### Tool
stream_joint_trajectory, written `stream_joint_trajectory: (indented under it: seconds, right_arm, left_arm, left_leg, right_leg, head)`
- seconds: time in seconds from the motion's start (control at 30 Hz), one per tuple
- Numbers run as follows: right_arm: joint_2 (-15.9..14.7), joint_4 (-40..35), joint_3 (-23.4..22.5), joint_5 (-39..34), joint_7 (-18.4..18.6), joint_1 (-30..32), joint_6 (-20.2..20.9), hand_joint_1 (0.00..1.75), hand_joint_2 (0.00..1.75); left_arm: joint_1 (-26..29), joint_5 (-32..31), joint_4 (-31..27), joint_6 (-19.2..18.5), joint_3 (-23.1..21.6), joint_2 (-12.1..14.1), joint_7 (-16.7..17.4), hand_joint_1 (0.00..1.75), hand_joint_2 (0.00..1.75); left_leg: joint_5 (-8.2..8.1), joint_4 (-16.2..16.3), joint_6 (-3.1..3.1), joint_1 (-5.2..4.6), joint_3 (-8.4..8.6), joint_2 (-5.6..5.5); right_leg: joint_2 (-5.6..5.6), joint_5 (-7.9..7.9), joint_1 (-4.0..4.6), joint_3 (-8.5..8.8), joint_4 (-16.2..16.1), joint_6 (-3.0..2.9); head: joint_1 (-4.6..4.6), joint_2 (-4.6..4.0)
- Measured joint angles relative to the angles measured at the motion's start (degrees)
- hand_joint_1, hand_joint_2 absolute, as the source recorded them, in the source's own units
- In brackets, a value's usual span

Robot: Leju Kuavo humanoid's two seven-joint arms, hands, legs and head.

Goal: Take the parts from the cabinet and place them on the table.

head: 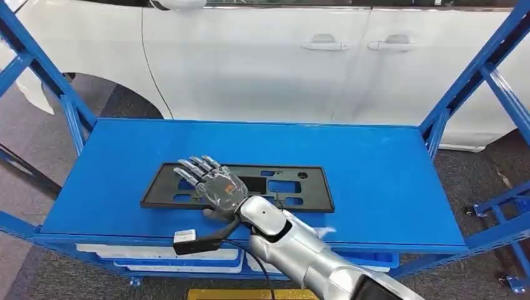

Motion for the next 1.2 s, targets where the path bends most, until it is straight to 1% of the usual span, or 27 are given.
stream_joint_trajectory:
  seconds: [0.03, 0.07, 0.1, 0.13, 0.2, 0.23, 0.3, 0.37, 0.4, 0.43, 0.53, 0.57, 0.6, 0.63, 0.7, 0.73, 0.77, 0.87, 0.9, 0.93, 0.97, 1.03, 1.07, 1.1, 1.13, 1.17, 1.2]
  right_arm:
    - [-0.1, 0.7, 0.0, -0.3, -0.5, 0.1, 0.2, 0.00, 1.75]
    - [-0.2, 1.3, -0.1, -1.2, -1.2, 0.3, 0.8, 0.00, 1.75]
    - [-0.4, 1.6, -0.3, -1.8, -1.9, 0.3, 1.3, 0.00, 1.75]
    - [-0.6, 1.8, -0.5, -2.4, -2.4, 0.3, 1.7, 0.00, 1.75]
    - [-0.7, 1.8, -1.2, -2.9, -2.9, 0.2, 2.0, 0.00, 1.75]
    - [-0.8, 1.9, -1.3, -3.0, -2.9, 0.0, 2.1, 0.00, 1.75]
    - [-0.8, 2.0, -1.4, -3.0, -3.0, 0.0, 2.3, 0.00, 1.75]
    - [-0.9, 2.2, -1.7, -3.0, -3.0, 0.0, 2.6, 0.00, 1.75]
    - [-0.8, 2.2, -1.7, -3.1, -3.1, 0.0, 2.6, 0.00, 1.75]
    - [-0.8, 2.2, -1.8, -3.9, -3.5, -0.1, 3.1, 0.00, 1.75]
    - [-0.9, 2.2, -2.7, -4.6, -4.0, 0.0, 3.3, 0.00, 1.75]
    - [-1.0, 2.1, -2.8, -4.6, -4.0, 0.0, 3.3, 0.00, 1.75]
    - [-1.2, 1.8, -3.0, -4.3, -4.0, 0.1, 3.5, 0.00, 1.75]
    - [-1.4, 1.4, -3.1, -3.7, -3.8, 0.1, 3.7, 0.00, 1.75]
    - [-1.5, 0.7, -3.1, -1.6, -2.5, 0.1, 3.8, 0.00, 1.75]
    - [-1.5, 0.6, -3.1, -0.4, -1.7, 0.0, 3.8, 0.00, 1.75]
    - [-1.6, 0.6, -3.1, 1.0, -0.7, -0.2, 3.7, 0.00, 1.75]
    - [-2.0, 1.0, -3.3, 5.3, 3.0, -0.3, 2.9, 0.00, 1.75]
    - [-2.1, 1.4, -3.4, 6.5, 4.3, -0.4, 2.4, 0.00, 1.75]
    - [-2.2, 1.7, -3.7, 7.1, 5.0, -0.7, 2.3, 0.00, 1.75]
    - [-2.3, 2.3, -3.9, 7.9, 5.9, -1.2, 2.2, 0.00, 1.75]
    - [-2.5, 3.8, -4.2, 9.5, 7.7, -1.8, 2.5, 0.05, 1.75]
    - [-2.7, 4.6, -4.4, 10.4, 8.5, -1.9, 3.0, 0.51, 1.75]
    - [-2.8, 5.4, -4.5, 11.2, 9.3, -1.9, 3.5, 0.51, 1.75]
    - [-3.0, 6.2, -4.5, 11.9, 9.9, -2.0, 3.8, 0.51, 1.75]
    - [-3.0, 6.6, -4.5, 12.5, 10.3, -2.3, 4.0, 0.51, 1.75]
    - [-3.0, 7.2, -4.5, 12.9, 10.7, -2.7, 4.3, 0.51, 1.75]
  left_arm:
    - [0.0, -0.2, 0.0, 0.0, 0.1, 0.0, 0.0, 0.00, 0.00]
    - [0.1, -0.2, 0.0, 0.0, 0.2, 0.0, 0.0, 0.00, 0.00]
    - [0.1, -0.3, 0.0, 0.0, 0.3, 0.0, 0.1, 0.00, 0.00]
    - [0.1, -0.4, 0.0, -0.1, 0.4, 0.0, 0.1, 0.00, 0.00]
    - [0.1, -0.4, 0.0, -0.1, 0.5, 0.0, 0.1, 0.00, 0.00]
    - [0.1, -0.4, 0.0, -0.2, 0.5, 0.0, 0.1, 0.00, 0.00]
    - [0.1, -0.4, 0.0, -0.2, 0.5, 0.0, 0.1, 0.00, 0.00]
    - [0.0, -0.5, 0.0, -0.2, 0.5, 0.1, 0.2, 0.00, 0.00]
    - [0.0, -0.5, 0.0, -0.2, 0.5, 0.1, 0.2, 0.00, 0.00]
    - [0.0, -0.6, 0.0, -0.2, 0.5, 0.1, 0.2, 0.00, 0.00]
    - [0.1, -0.9, 0.0, -0.2, 0.5, 0.3, 0.2, 0.00, 0.00]
    - [0.2, -1.0, 0.0, -0.2, 0.5, 0.4, 0.2, 0.00, 0.00]
    - [0.2, -1.0, 0.0, -0.2, 0.6, 0.4, 0.2, 0.00, 0.00]
    - [0.2, -1.1, 0.0, -0.2, 0.6, 0.4, 0.2, 0.00, 0.00]
    - [0.2, -1.2, 0.0, -0.1, 0.7, 0.5, 0.1, 0.00, 0.00]
    - [0.1, -1.3, 0.0, -0.1, 0.9, 0.5, 0.0, 0.00, 0.00]
    - [0.0, -1.3, 0.0, -0.1, 1.0, 0.5, 0.0, 0.00, 0.00]
    - [0.2, -1.6, 0.0, 0.1, 1.8, 0.5, -0.2, 0.00, 0.00]
    - [0.2, -1.9, 0.0, 0.1, 2.0, 0.4, -0.2, 0.00, 0.00]
    - [0.2, -2.0, 0.0, 0.1, 2.0, 0.4, -0.2, 0.00, 0.00]
    - [0.1, -2.1, 0.0, 0.1, 2.1, 0.4, -0.2, 0.00, 0.00]
    - [0.1, -2.6, 0.0, 0.1, 2.4, 0.4, -0.2, 0.00, 0.00]
    - [0.1, -2.8, 0.0, 0.1, 2.4, 0.4, -0.2, 0.00, 0.00]
    - [0.1, -3.1, 0.0, 0.0, 2.5, 0.4, -0.2, 0.00, 0.00]
    - [0.2, -3.2, 0.0, -0.1, 2.7, 0.4, -0.2, 0.00, 0.00]
    - [0.2, -3.3, 0.0, -0.1, 2.9, 0.4, -0.2, 0.00, 0.00]
    - [0.1, -3.4, 0.0, -0.2, 3.1, 0.4, -0.3, 0.00, 0.00]
  left_leg:
    - [-0.02, 0.0, 0.02, 0.00, -0.03, 0.01]
    - [-0.04, 0.0, 0.06, 0.00, -0.04, 0.01]
    - [-0.06, 0.1, 0.04, 0.00, 0.03, -0.02]
    - [-0.12, 0.1, -0.03, 0.00, 0.10, -0.06]
    - [-0.30, 0.1, -0.29, -0.01, 0.41, -0.10]
    - [-0.41, 0.2, -0.49, -0.17, 0.31, -0.10]
    - [-0.52, 0.3, -1.12, -0.24, 0.11, -0.05]
    - [-0.46, 0.0, -1.89, -0.15, 0.31, -0.01]
    - [-0.94, 0.4, -2.11, 0.00, 0.08, 0.02]
    - [-2.19, 2.1, -2.31, 0.00, -0.38, 0.02]
    - [-8.32, 15.0, -2.95, 0.14, -6.39, -0.01]
    - [-9.02, 18.1, -3.12, 0.18, -7.97, 0.00]
    - [-8.28, 18.4, -3.23, 0.23, -8.25, 0.00]
    - [-6.30, 15.9, -3.25, 0.29, -7.18, 0.01]
    - [-1.04, 5.8, -3.05, 0.38, -2.34, 0.03]
    - [-0.08, 1.6, -2.83, 0.38, -0.50, 0.06]
    - [-0.78, 0.5, -2.46, -0.02, 0.15, -0.01]
    - [-0.75, 1.1, -1.47, -0.18, -0.31, -0.14]
    - [-0.48, 0.6, -0.98, 0.29, -0.15, -0.09]
    - [-0.32, 0.4, -0.71, 0.32, -0.04, -0.05]
    - [-0.33, 0.5, -0.28, 0.32, -0.13, -0.01]
    - [-0.37, 0.5, -0.11, 0.24, -0.18, 0.01]
    - [-0.39, 0.5, -0.08, 0.22, -0.18, 0.01]
    - [-0.41, 0.6, -0.06, 0.22, -0.16, -0.02]
    - [-0.44, 0.6, -0.05, 0.22, -0.09, -0.06]
    - [-0.50, 0.6, -0.11, 0.21, 0.01, -0.08]
    - [-0.57, 0.6, -0.20, 0.16, 0.19, -0.10]
  right_leg:
    - [0.00, -1.44, -0.08, -2.08, 4.1, 0.15]
    - [-0.01, -1.70, -0.22, -3.59, 6.7, 0.26]
    - [-0.01, -0.50, -0.32, -3.46, 6.0, 0.27]
    - [-0.02, 1.84, -0.35, -1.99, 2.5, 0.13]
    - [-0.03, 7.17, -0.25, 3.21, -8.5, -0.55]
    - [-0.10, 7.23, 0.02, 4.60, -11.7, -1.01]
    - [-0.07, 7.30, 0.27, 4.42, -12.0, -1.12]
    - [0.03, 7.42, 0.37, 4.48, -12.2, -1.78]
    - [-0.06, 7.74, -0.25, 4.94, -12.8, -2.16]
    - [-0.11, 7.73, -0.20, 5.20, -13.0, -2.39]
    - [-0.25, 7.58, -0.10, 5.31, -13.0, -2.75]
    - [-0.23, 7.55, -0.10, 5.29, -12.9, -2.77]
    - [-0.18, 7.47, -0.10, 5.35, -12.9, -2.75]
    - [-0.13, 7.31, -0.12, 5.40, -12.7, -2.68]
    - [0.03, 6.89, -0.21, 5.63, -12.3, -2.31]
    - [0.04, 6.65, -0.18, 5.63, -12.1, -2.04]
    - [0.08, 6.52, 0.28, 5.29, -11.7, -1.74]
    - [0.07, 6.74, 0.13, 5.20, -11.9, -1.11]
    - [0.09, 6.47, 0.30, 5.17, -11.8, -0.69]
    - [0.03, 5.62, 0.03, 4.89, -10.8, -0.31]
    - [-0.04, 3.70, 0.00, 3.47, -7.8, -0.10]
    - [-0.04, -0.67, -0.19, -1.16, 1.9, 0.21]
    - [-0.04, -1.75, -0.26, -3.11, 5.8, 0.27]
    - [-0.04, -1.48, -0.31, -3.96, 7.1, 0.30]
    - [-0.04, 0.16, -0.31, -3.38, 5.5, 0.20]
    - [-0.04, 2.56, -0.31, -1.58, 1.6, -0.02]
    - [-0.04, 5.39, -0.29, 1.16, -4.2, -0.36]
  head:
    - [0.02, 0.00]
    - [0.04, 0.00]
    - [0.02, 0.00]
    - [0.04, 0.00]
    - [0.04, 0.00]
    - [0.02, 0.00]
    - [-0.04, -0.02]
    - [0.04, 0.00]
    - [-0.02, 0.00]
    - [-0.07, 0.00]
    - [-0.09, 0.00]
    - [-0.13, 0.00]
    - [-0.13, -0.02]
    - [-0.13, 0.00]
    - [-0.13, 0.00]
    - [-0.13, -0.02]
    - [-0.15, -0.02]
    - [-0.02, 0.00]
    - [-0.08, 0.00]
    - [-0.04, 0.00]
    - [0.24, 0.00]
    - [0.24, 0.00]
    - [0.26, 0.00]
    - [0.26, -0.02]
    - [0.28, 0.00]
    - [0.26, 0.00]
    - [0.26, 0.00]
